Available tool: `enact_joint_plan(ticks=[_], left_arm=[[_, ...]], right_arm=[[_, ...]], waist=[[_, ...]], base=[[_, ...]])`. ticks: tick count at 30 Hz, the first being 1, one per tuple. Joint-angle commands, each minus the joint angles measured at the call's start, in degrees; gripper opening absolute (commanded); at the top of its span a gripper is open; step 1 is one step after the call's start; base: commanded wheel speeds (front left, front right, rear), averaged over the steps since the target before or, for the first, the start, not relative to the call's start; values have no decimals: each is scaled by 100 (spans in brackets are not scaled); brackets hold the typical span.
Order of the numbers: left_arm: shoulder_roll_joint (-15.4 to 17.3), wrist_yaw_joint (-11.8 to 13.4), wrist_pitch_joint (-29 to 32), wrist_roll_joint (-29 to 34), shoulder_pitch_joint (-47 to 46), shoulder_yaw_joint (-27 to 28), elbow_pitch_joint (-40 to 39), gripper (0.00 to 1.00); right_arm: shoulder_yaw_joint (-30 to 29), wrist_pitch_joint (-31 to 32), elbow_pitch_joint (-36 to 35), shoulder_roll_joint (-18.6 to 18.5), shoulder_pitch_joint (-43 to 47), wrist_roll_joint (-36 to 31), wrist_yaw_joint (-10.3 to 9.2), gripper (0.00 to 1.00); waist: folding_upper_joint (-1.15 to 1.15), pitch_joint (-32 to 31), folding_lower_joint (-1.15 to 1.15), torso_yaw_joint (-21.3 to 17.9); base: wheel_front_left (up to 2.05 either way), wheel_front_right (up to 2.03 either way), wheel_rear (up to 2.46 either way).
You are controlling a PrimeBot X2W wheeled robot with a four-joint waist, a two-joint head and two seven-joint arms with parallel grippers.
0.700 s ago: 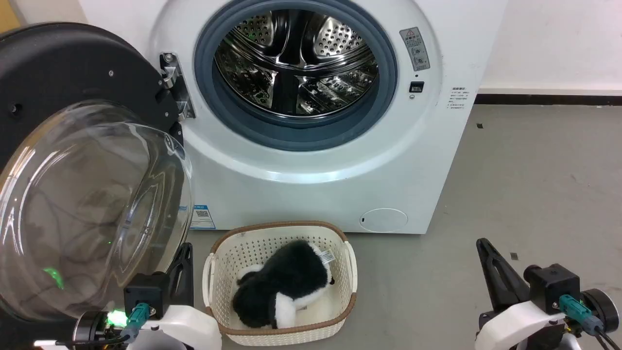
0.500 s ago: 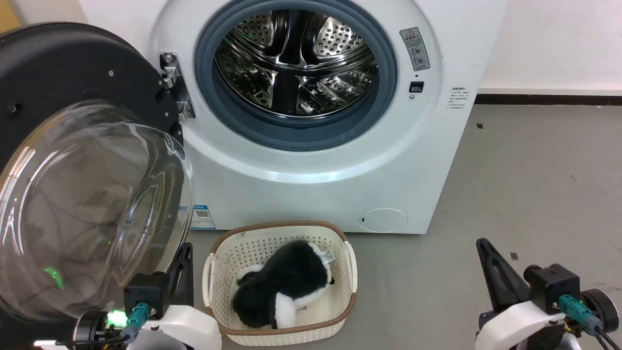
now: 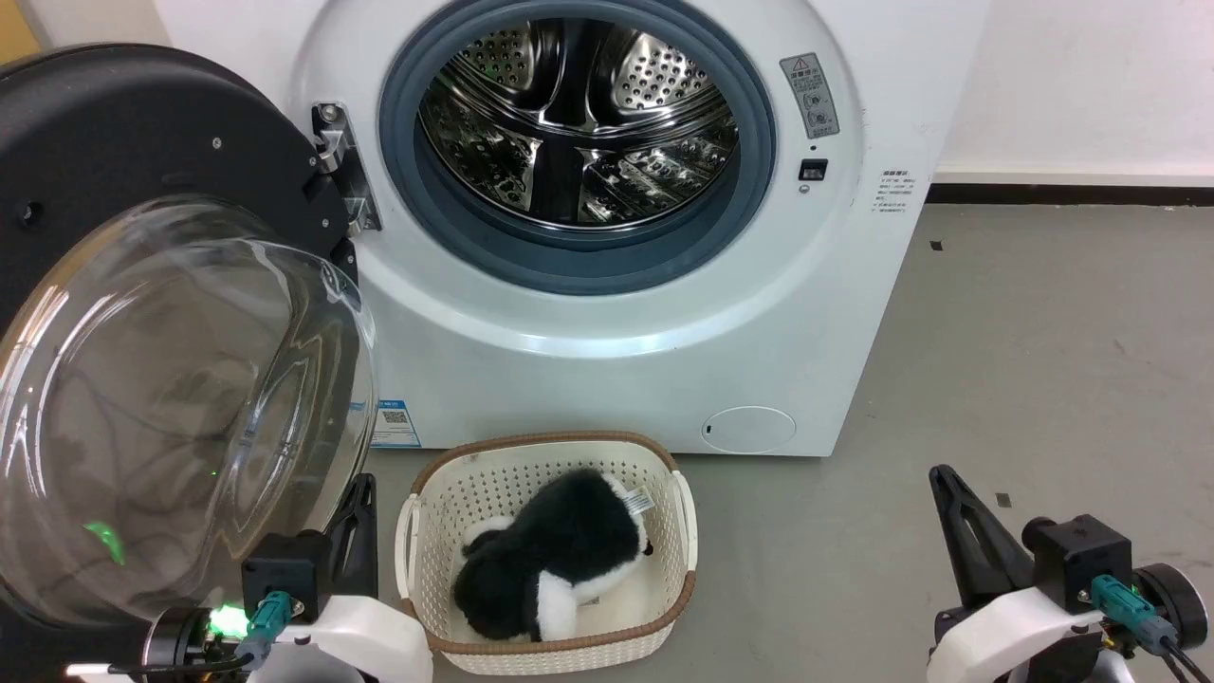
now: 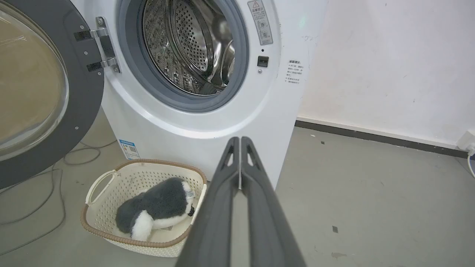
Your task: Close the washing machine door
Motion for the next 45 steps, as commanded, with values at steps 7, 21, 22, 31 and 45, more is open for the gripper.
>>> enact_joint_plan(ticks=[7,21,22,31,45], left_arm=[[0,74,-57,-19,-5,-22,4,100],[61,349,-225,56,-54,-123,-140,0],[71,371,-237,58,-63,-132,-167,0],[229,497,-344,-27,-166,-95,-545,0],[347,194,-512,-784,-683,685,-1243,0]], right_arm=[[2,-57,-1,1,-5,93,0,100],[17,-224,-70,5,-11,402,1,100],[17,-236,-73,5,-11,423,1,100],[35,-343,-86,7,-24,607,1,100],[14,-510,-80,10,-19,887,2,100]], waist=[[0,6,0,2],[0,34,0,52],[0,36,0,62],[0,56,0,191],[0,136,0,551]], base=[[0,0,0],[0,0,0],[0,0,0],[0,0,0],[0,0,0]])
